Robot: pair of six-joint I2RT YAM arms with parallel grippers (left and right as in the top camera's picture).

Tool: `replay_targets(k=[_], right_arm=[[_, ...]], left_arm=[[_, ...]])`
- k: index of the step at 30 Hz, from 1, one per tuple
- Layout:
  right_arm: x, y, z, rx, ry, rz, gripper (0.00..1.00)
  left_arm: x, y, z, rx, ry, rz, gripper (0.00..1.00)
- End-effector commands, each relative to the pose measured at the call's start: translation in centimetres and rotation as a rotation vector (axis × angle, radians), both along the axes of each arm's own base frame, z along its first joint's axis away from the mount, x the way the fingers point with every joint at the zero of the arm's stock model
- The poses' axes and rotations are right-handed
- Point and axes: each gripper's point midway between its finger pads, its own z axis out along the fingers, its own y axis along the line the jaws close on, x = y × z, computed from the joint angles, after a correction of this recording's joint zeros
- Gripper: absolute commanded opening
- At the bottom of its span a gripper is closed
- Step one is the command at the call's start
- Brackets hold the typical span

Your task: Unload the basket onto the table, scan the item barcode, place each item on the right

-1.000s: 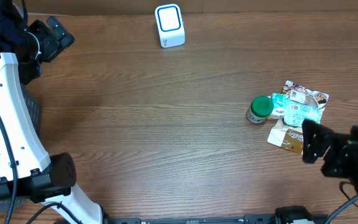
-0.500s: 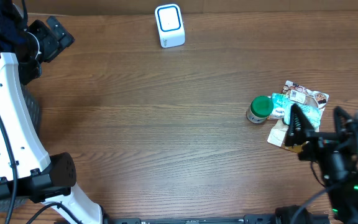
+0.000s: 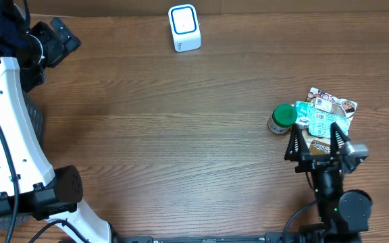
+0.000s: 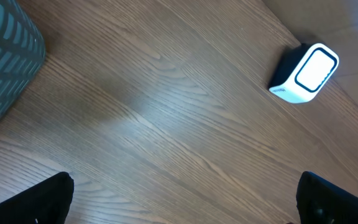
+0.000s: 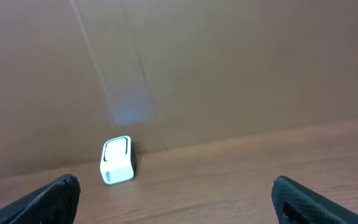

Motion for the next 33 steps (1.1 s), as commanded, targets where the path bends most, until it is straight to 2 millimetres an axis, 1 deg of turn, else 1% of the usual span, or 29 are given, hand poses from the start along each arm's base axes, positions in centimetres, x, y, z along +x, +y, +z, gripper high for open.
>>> replay_targets(k=[1, 9, 11, 13, 14, 33], right_arm=[[-0.2, 0.1, -1.3, 0.004, -0.013, 0.008, 1.00], [-0.1, 0.1, -4.4, 0.002, 0.017, 0.009, 1.00], [0.1, 0.3, -5.8, -0.001, 0.046, 0.020, 1.00], [0.1, 0.4, -7.9, -0.007, 0.120, 0.024, 1.00], [0.1, 0.4, -7.5, -0.005, 0.106, 0.026, 1.00], [0.1, 0.4, -7.6, -0.006, 0.109, 0.026, 1.00]], left_arm=[[0.0, 0.0, 0.1, 0.012, -0.003, -0.010, 1.00], [0.0, 0.0, 0.1, 0.012, -0.003, -0.010, 1.00], [0.0, 0.0, 0.1, 0.012, -0.003, -0.010, 1.00], [0.0, 0.0, 0.1, 0.012, -0.003, -0.010, 1.00], [0.0, 0.0, 0.1, 0.012, -0.003, -0.010, 1.00], [0.0, 0.0, 0.1, 0.012, -0.003, -0.010, 1.00]])
